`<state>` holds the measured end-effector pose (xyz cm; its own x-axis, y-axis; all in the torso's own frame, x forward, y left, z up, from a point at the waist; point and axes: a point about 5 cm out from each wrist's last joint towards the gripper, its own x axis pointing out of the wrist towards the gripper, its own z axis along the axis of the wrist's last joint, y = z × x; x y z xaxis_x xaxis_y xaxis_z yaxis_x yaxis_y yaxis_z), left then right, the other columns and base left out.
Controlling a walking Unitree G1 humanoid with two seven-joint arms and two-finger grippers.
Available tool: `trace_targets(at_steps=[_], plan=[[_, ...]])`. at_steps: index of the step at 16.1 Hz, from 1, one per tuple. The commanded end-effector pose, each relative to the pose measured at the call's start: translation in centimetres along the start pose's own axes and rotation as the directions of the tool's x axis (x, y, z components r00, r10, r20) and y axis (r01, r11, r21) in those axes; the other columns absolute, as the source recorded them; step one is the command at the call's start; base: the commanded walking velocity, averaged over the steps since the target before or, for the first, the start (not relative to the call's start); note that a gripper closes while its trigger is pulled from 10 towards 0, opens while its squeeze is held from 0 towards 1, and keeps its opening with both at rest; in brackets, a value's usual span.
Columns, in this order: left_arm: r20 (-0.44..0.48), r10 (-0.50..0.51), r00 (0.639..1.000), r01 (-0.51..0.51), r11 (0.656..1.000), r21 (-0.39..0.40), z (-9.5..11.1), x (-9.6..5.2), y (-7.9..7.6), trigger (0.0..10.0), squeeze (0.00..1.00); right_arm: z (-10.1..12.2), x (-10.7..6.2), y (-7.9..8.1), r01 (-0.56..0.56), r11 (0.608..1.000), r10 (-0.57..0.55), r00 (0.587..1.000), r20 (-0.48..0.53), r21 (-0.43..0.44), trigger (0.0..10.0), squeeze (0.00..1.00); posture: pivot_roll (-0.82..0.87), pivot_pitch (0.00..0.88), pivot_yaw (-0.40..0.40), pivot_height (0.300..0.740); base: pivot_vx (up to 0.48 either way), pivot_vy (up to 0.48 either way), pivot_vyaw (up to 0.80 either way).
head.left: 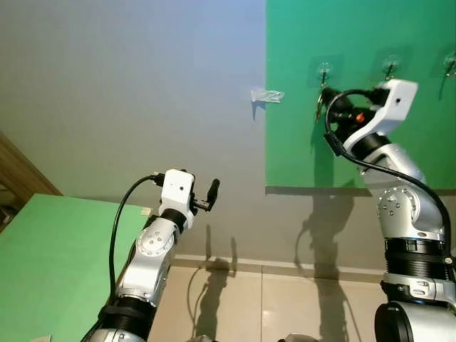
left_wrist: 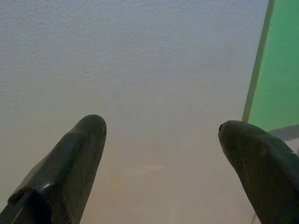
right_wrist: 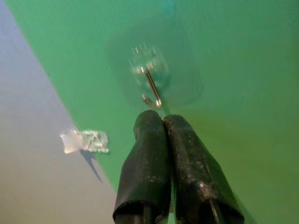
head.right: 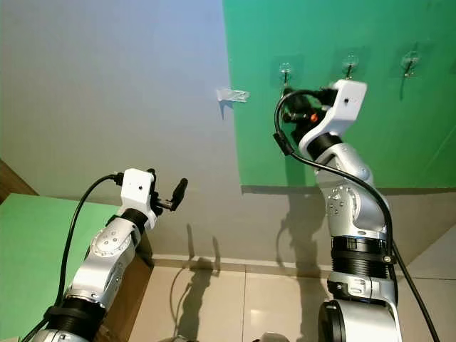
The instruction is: Hang keys on a hook
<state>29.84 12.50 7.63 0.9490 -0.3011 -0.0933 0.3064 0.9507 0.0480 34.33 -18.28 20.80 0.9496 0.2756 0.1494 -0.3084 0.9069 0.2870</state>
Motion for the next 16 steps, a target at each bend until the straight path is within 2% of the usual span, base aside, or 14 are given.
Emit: trace_targets(at_steps=[1, 5, 10, 16], plan=[[0.003, 0.005, 1.0, -0.005, 1.0, 0.011, 0.1, -0.2, 0.2, 10.0, 0.0, 0.2, 0.4, 0.4, -0.012, 0.999, 0.011, 1.0, 0.003, 0.034, 0.0, 0.0, -0.23, 0.0, 0.12, 0.74, 0.0, 0.0, 0.0], [0.002, 0.008, 1.0, -0.008, 1.0, 0.012, 0.1, -0.3, 0.2, 10.0, 0.0, 0.3, 0.3, 0.1, -0.005, 0.999, 0.005, 1.0, 0.001, 0.045, 0.0, 0.0, -0.23, 0.0, 0.118, 0.74, 0.0, 0.0, 0.0], [0.002, 0.011, 1.0, -0.011, 1.0, 0.01, 0.0, -0.4, 0.2, 10.0, 0.0, 0.4, -0.2, 0.3, -0.048, 0.995, 0.049, 0.999, 0.004, -0.083, 0.0, 0.0, -0.23, 0.0, 0.116, 0.74, 0.0, 0.0, 0.0], [0.0, 0.007, 1.0, -0.007, 1.0, 0.012, 0.0, -0.3, 0.2, 10.0, 0.0, 1.2, -0.4, 1.1, -0.126, 0.985, 0.129, 0.991, 0.023, -0.115, 0.0, 0.0, -0.23, 0.0, 0.12, 0.74, 0.0, 0.0, 0.0]])
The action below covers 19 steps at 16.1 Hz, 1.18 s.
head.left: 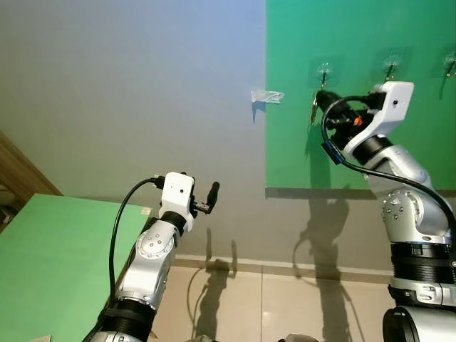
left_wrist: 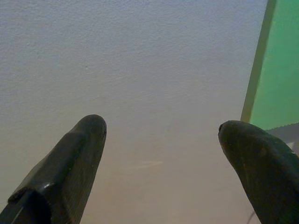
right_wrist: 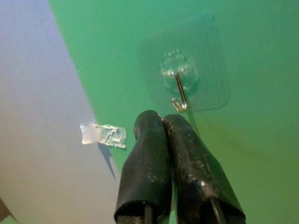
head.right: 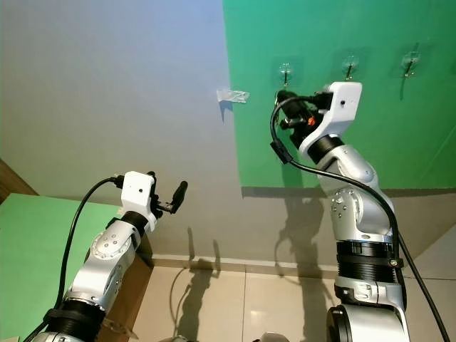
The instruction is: Hang keys on a hook
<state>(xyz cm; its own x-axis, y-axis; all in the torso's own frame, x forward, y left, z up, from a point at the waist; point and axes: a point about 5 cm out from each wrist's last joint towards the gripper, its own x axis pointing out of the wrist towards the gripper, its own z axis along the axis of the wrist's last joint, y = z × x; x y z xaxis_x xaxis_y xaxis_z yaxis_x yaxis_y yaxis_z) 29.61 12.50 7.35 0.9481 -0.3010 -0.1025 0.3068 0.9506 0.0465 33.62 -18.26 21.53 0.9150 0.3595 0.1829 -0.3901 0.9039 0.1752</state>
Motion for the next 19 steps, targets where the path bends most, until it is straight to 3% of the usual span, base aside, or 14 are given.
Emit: trace_targets(at_steps=[1, 10, 14, 19], plan=[[0.01, 0.006, 1.0, -0.006, 1.0, 0.013, 0.36, -0.06, 0.28, 10.0, 0.0, 0.73, 0.24, 0.53, -0.033, 0.999, 0.033, 0.999, 0.031, -0.015, 0.0, 0.0, -0.23, 0.0, 0.121, 0.74, 0.0, 0.0, 0.0], [0.01, 0.007, 1.0, -0.007, 1.0, 0.012, 0.36, -0.02, 0.25, 10.0, 0.0, 0.86, 0.56, 0.06, 0.01, 1.0, -0.01, 0.999, 0.049, 0.008, 0.0, 0.0, -0.23, 0.0, 0.118, 0.74, 0.0, 0.0, 0.0], [0.009, 0.01, 1.0, -0.01, 1.0, 0.011, 0.37, -0.03, 0.35, 10.0, 0.0, 0.8, 0.73, -0.17, 0.031, 0.994, -0.036, 0.998, 0.049, 0.101, 0.0, 0.0, -0.23, 0.004, 0.118, 0.74, 0.0, 0.0, 0.0], [0.009, 0.01, 1.0, -0.01, 1.0, 0.013, 0.38, 0.0, 0.37, 10.0, 0.0, 0.89, 0.92, -0.12, 0.024, 0.995, -0.028, 0.998, 0.049, 0.093, 0.0, 0.0, -0.23, 0.001, 0.119, 0.74, 0.0, 0.0, 0.0]])
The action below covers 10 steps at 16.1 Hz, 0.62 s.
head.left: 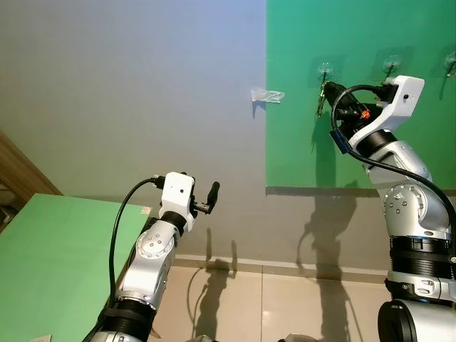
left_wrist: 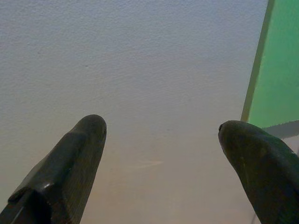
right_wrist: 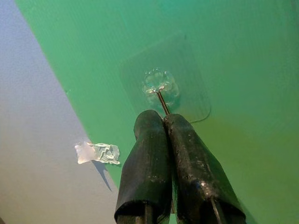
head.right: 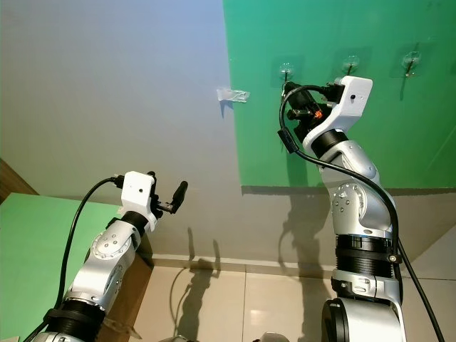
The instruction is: Hang keys on a hook
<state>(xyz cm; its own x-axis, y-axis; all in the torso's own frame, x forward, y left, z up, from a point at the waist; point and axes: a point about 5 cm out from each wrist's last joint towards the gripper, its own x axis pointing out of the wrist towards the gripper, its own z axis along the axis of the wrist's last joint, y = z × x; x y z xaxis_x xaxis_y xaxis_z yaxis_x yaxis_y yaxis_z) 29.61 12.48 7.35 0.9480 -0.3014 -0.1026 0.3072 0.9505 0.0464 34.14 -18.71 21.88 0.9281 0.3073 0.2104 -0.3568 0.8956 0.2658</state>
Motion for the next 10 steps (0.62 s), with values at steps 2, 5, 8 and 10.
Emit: trace_targets(at_steps=[2, 5, 8, 10], plan=[[0.01, 0.008, 1.0, -0.008, 1.0, 0.013, 0.36, -0.01, 0.3, 10.0, 0.0, 0.4, 0.68, 0.51, -0.022, 1.0, 0.022, 1.0, 0.003, 0.014, 0.0, 0.0, -0.23, 0.0, 0.117, 0.74, 0.0, 0.0, 0.0], [0.014, 0.008, 1.0, -0.008, 1.0, 0.013, 0.48, 0.11, 0.27, 10.0, 0.0, 0.29, 0.94, 0.6, -0.029, 0.998, 0.029, 1.0, -0.006, 0.056, 0.0, 0.0, -0.22, 0.0, 0.107, 0.74, 0.0, 0.0, 0.0], [0.013, 0.013, 1.0, -0.013, 1.0, 0.009, 0.35, 0.0, 0.24, 10.0, 0.0, 0.14, 1.05, 0.34, -0.016, 0.996, 0.017, 1.0, -0.014, 0.089, 0.0, 0.0, -0.22, 0.0, 0.1, 0.74, 0.0, 0.0, 0.0], [0.012, 0.014, 1.0, -0.014, 1.0, 0.007, 0.33, -0.01, 0.17, 10.0, 0.0, 0.1, 1.16, 0.27, -0.008, 0.994, 0.01, 1.0, -0.018, 0.11, 0.0, 0.0, -0.22, 0.0, 0.098, 0.74, 0.0, 0.0, 0.0]])
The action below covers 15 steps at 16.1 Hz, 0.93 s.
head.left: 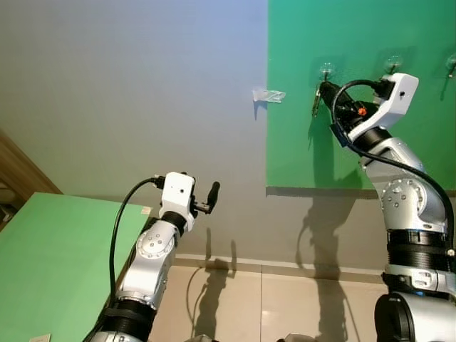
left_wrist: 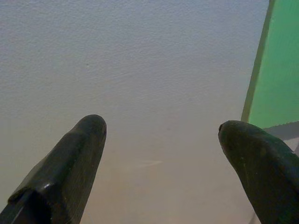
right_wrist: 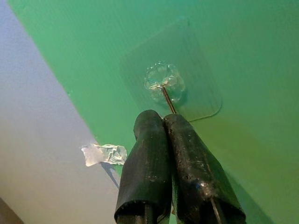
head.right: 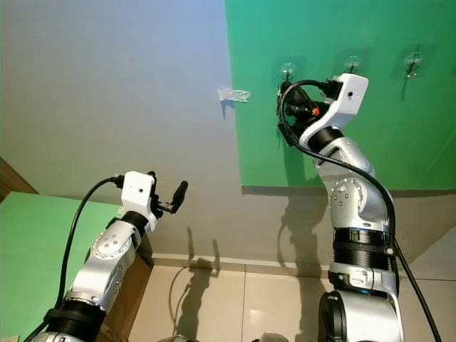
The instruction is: Hang keys on a hook
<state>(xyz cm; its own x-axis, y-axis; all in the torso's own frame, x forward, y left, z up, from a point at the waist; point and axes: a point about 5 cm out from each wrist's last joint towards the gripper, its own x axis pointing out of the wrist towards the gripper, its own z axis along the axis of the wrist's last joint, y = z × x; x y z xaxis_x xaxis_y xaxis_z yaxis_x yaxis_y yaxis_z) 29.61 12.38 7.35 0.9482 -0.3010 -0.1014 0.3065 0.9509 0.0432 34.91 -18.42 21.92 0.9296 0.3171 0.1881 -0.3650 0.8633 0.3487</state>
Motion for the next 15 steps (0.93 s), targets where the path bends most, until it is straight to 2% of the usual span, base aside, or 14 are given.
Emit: trace_targets(at_steps=[1, 8, 11, 15], plan=[[0.012, 0.015, 1.0, -0.015, 1.0, 0.009, 0.3, -0.1, 0.2, 10.0, 0.0, 0.0, 0.4, 0.1, 0.005, 0.999, -0.005, 1.0, -0.005, 0.046, 0.0, 0.0, -0.22, 0.0, 0.097, 0.74, 0.0, 0.0, 0.0], [0.007, 0.02, 1.0, -0.02, 1.0, 0.011, 0.3, -0.2, 0.4, 10.0, 0.0, -0.2, 0.1, -1.0, 0.084, 0.978, -0.085, 0.996, -0.005, 0.189, 0.0, 0.0, -0.22, 0.0, 0.102, 0.74, 0.0, 0.0, 0.0], [0.006, 0.016, 1.0, -0.016, 1.0, 0.012, 0.3, -0.1, 0.4, 10.0, 0.0, 0.1, 0.0, -1.8, 0.127, 0.94, -0.137, 0.99, 0.011, 0.317, 0.0, 0.0, -0.22, 0.001, 0.104, 0.74, 0.0, 0.0, 0.0], [0.006, 0.017, 1.0, -0.017, 1.0, 0.01, 0.3, 0.0, 0.3, 10.0, 0.0, -0.2, 0.0, -1.8, 0.147, 0.951, -0.148, 0.989, -0.017, 0.271, 0.0, 0.0, -0.22, 0.006, 0.104, 0.74, 0.0, 0.0, 0.0]])
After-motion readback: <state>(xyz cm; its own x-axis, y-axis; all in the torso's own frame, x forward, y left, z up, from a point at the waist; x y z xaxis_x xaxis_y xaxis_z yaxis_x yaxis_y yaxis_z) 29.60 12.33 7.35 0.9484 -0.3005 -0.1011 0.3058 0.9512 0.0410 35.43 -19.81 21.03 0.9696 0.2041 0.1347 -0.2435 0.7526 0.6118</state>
